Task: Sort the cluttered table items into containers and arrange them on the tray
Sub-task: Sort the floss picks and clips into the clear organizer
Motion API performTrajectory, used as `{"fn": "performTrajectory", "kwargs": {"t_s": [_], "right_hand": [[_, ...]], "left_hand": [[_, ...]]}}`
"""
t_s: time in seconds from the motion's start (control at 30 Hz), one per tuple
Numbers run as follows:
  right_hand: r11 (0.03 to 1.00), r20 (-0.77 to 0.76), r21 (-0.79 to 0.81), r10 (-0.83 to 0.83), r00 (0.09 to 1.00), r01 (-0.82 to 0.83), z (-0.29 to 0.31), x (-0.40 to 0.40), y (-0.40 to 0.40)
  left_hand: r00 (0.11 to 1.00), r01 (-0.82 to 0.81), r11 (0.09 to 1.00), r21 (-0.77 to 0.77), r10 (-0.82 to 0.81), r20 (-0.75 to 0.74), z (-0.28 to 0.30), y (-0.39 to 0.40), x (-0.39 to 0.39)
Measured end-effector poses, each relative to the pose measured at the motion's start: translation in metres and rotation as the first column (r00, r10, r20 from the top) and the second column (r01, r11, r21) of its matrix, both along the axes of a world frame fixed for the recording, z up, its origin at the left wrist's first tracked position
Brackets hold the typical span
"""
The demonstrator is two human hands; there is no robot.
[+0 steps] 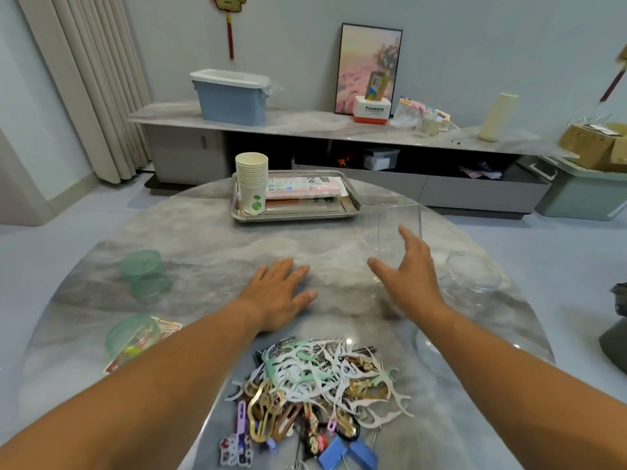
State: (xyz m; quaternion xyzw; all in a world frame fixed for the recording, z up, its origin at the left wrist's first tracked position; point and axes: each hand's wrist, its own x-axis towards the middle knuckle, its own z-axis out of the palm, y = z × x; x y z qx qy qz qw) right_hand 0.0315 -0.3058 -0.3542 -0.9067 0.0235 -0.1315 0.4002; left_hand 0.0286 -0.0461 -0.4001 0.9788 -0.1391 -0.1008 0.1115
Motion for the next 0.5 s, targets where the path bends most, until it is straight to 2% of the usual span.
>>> {"fn": "performTrajectory", "kwargs": {"t_s": [0.07,0.17,0.3,0.5], "right_hand": [[0.998,0.055,-0.010,-0.065,0.996,0.065,0.008,0.024,-0.003],[0.985,0.096,-0.080,-0.142,0.985,0.150,0.015,0.059,-0.009],[0.958,0.024,-0.144,-0.246,0.969,0.247,0.017,0.093,-0.009],[0.963,-0.145,-0.088,-0.264,0.953,0.254,0.014,0.111,-0.009]], "left_hand": [[0.999,-0.012,0.999,0.049,0.009,0.053,-0.010,-0.004,0.006],[0.991,-0.029,0.999,0.043,0.023,0.133,-0.021,-0.011,0.010],[0.987,-0.045,0.999,0.025,0.041,0.152,-0.026,-0.012,0.009],[0.986,-0.066,0.996,-0.062,0.075,0.151,-0.028,-0.008,0.013]]}}
